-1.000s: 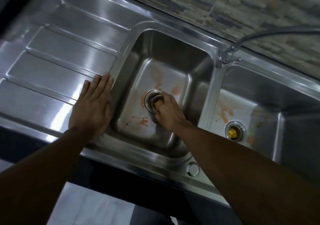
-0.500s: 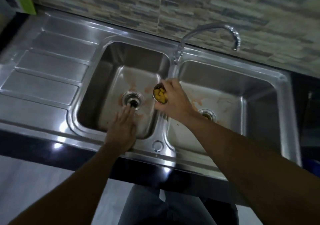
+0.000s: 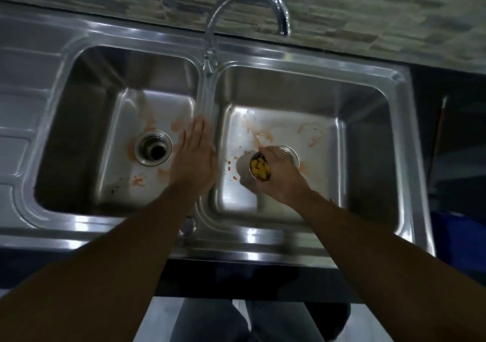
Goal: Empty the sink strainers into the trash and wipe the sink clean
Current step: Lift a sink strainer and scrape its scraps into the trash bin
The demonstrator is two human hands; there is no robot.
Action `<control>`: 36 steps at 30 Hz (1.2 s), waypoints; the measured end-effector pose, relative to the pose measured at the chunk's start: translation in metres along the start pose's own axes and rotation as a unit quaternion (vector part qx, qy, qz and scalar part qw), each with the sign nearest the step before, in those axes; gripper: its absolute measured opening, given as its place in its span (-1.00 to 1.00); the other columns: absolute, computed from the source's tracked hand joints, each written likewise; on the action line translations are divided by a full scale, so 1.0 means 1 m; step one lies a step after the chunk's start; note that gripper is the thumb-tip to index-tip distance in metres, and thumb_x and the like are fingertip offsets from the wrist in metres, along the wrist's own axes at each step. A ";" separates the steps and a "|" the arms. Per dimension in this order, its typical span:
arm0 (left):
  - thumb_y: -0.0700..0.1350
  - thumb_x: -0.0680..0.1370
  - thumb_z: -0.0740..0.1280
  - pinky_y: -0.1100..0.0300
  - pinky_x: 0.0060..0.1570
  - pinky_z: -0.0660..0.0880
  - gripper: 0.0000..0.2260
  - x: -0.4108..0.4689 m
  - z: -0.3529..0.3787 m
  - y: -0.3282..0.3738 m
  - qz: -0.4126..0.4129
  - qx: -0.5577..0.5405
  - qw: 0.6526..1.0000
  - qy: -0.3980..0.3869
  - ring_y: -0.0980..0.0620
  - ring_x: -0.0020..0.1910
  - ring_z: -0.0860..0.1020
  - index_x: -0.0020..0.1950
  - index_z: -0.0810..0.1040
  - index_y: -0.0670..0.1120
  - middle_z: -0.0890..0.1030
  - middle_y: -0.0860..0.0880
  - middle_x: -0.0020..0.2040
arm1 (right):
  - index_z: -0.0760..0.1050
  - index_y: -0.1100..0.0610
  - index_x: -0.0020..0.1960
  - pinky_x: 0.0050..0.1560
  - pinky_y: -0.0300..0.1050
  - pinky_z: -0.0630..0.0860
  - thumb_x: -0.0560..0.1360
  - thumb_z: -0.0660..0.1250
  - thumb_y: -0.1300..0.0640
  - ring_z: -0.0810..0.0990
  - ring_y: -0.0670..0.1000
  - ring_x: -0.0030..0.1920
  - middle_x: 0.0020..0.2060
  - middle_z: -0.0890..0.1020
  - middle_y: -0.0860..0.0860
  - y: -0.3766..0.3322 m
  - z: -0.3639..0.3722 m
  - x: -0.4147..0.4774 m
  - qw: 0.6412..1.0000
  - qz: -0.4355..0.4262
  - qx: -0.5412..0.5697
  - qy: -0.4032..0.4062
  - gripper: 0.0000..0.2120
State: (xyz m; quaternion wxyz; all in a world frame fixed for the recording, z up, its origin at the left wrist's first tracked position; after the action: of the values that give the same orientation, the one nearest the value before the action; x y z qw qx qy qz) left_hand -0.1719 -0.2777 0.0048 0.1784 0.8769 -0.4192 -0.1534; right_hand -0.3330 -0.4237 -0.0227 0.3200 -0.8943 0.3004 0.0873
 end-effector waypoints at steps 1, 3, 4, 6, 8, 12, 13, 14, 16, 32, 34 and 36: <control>-0.11 0.69 -0.01 -0.10 0.63 -0.12 -0.47 0.008 0.001 0.002 0.003 0.012 1.000 0.007 -0.08 0.63 -0.19 0.65 -0.07 -0.19 -0.06 -0.18 0.66 | 0.22 0.07 0.54 0.36 -0.05 0.35 0.41 0.49 -0.21 0.35 0.09 0.43 0.46 0.33 0.02 0.007 0.008 0.001 1.000 0.001 0.002 -0.008 -0.15; -0.11 0.70 -0.01 -0.13 0.62 -0.07 -0.47 0.020 0.004 0.005 0.005 0.026 1.000 0.014 -0.10 0.65 -0.16 0.65 -0.09 -0.17 -0.09 -0.17 0.66 | 0.22 0.06 0.54 0.35 -0.09 0.35 0.43 0.50 -0.19 0.34 0.07 0.43 0.47 0.33 0.01 0.018 0.023 0.004 1.000 -0.004 -0.005 -0.018 -0.17; -0.11 0.70 -0.01 -0.13 0.62 -0.06 -0.47 0.024 0.006 0.005 0.003 0.032 0.999 0.016 -0.10 0.65 -0.15 0.65 -0.09 -0.16 -0.09 -0.17 0.66 | 0.23 0.07 0.54 0.36 -0.09 0.36 0.43 0.52 -0.16 0.36 0.08 0.43 0.46 0.34 0.02 0.023 0.029 0.006 1.000 -0.013 -0.011 -0.024 -0.18; -0.11 0.70 -0.01 -0.12 0.62 -0.03 -0.48 0.028 0.010 0.004 -0.004 0.035 0.999 0.019 -0.10 0.65 -0.13 0.65 -0.06 -0.16 -0.07 -0.16 0.67 | 0.25 0.08 0.54 0.36 -0.10 0.38 0.41 0.55 -0.07 0.40 0.10 0.41 0.43 0.37 0.04 0.029 0.040 0.010 0.999 -0.035 -0.014 -0.037 -0.18; -0.12 0.70 0.00 -0.11 0.62 -0.02 -0.48 0.029 0.012 0.002 -0.007 0.036 0.999 0.017 -0.10 0.65 -0.12 0.65 -0.04 -0.17 -0.05 -0.17 0.66 | 0.24 0.08 0.54 0.38 -0.08 0.41 0.40 0.57 -0.01 0.41 0.11 0.40 0.43 0.37 0.05 0.034 0.049 0.014 0.998 -0.045 -0.013 -0.052 -0.17; -0.18 0.67 0.04 -0.12 0.62 -0.02 -0.44 0.029 0.013 0.002 -0.005 0.056 0.998 0.011 -0.13 0.65 -0.12 0.64 -0.06 -0.21 -0.07 -0.21 0.66 | 0.20 0.07 0.57 0.44 -0.02 0.40 0.39 0.57 0.05 0.35 0.09 0.46 0.48 0.32 0.03 0.040 0.062 0.021 0.997 -0.031 -0.004 -0.077 -0.13; -0.19 0.66 0.05 -0.11 0.62 -0.02 -0.43 0.029 0.013 0.002 -0.007 0.061 0.998 0.010 -0.14 0.65 -0.12 0.64 -0.07 -0.22 -0.08 -0.21 0.66 | 0.20 0.07 0.57 0.44 -0.02 0.40 0.40 0.57 0.05 0.35 0.08 0.46 0.48 0.32 0.03 0.041 0.064 0.023 0.996 -0.028 -0.002 -0.080 -0.13; -0.19 0.65 0.06 -0.11 0.62 -0.03 -0.42 0.029 0.013 0.002 -0.009 0.066 0.998 0.009 -0.14 0.65 -0.13 0.64 -0.07 -0.22 -0.08 -0.21 0.66 | 0.20 0.07 0.57 0.43 -0.03 0.41 0.40 0.57 0.05 0.35 0.08 0.46 0.48 0.32 0.03 0.041 0.066 0.024 0.996 -0.027 0.001 -0.082 -0.13; -0.19 0.65 0.06 -0.10 0.62 -0.04 -0.42 0.029 0.012 0.003 -0.009 0.072 0.997 0.008 -0.14 0.65 -0.13 0.64 -0.07 -0.23 -0.08 -0.22 0.66 | 0.18 0.07 0.58 0.42 -0.02 0.43 0.40 0.57 0.05 0.36 0.08 0.45 0.49 0.31 0.03 0.043 0.069 0.024 0.996 -0.027 -0.001 -0.083 -0.13; -0.17 0.67 0.06 -0.14 0.62 0.00 -0.44 0.030 0.015 0.002 0.004 0.057 0.998 0.034 -0.14 0.65 -0.08 0.65 -0.04 -0.18 -0.02 -0.20 0.66 | 0.35 0.04 0.46 0.30 0.06 0.52 0.68 0.16 0.01 0.46 0.08 0.36 0.40 0.42 0.06 0.060 0.046 0.014 0.992 0.029 0.098 0.080 -0.63; -0.18 0.67 0.06 -0.16 0.61 0.02 -0.44 0.030 0.015 0.002 0.005 0.050 0.998 0.038 -0.14 0.65 -0.08 0.65 -0.04 -0.17 -0.01 -0.20 0.66 | 0.42 0.17 0.40 0.25 0.08 0.52 0.61 0.18 0.15 0.53 0.21 0.28 0.34 0.50 0.18 0.071 0.039 0.015 0.991 0.050 0.074 0.103 -0.63; -0.19 0.67 0.06 -0.16 0.61 0.01 -0.44 0.029 0.016 0.002 0.004 0.052 0.998 0.038 -0.14 0.65 -0.08 0.65 -0.04 -0.18 -0.01 -0.20 0.66 | 0.43 0.20 0.39 0.28 0.10 0.51 0.54 0.27 0.18 0.52 0.25 0.29 0.34 0.51 0.20 0.085 0.038 0.018 0.995 0.070 0.037 0.056 -0.57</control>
State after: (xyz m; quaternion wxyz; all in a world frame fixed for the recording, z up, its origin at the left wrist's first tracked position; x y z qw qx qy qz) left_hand -0.1617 -0.3048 -0.0119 0.1489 0.8885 -0.4232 -0.0966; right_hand -0.3678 -0.4603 -0.1029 0.3283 -0.8621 0.3829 0.0486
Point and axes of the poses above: each hand's wrist, its own x-axis towards the middle knuckle, its own z-axis out of the palm, y = z × x, the point moved 3 cm from there along x, towards the middle knuckle
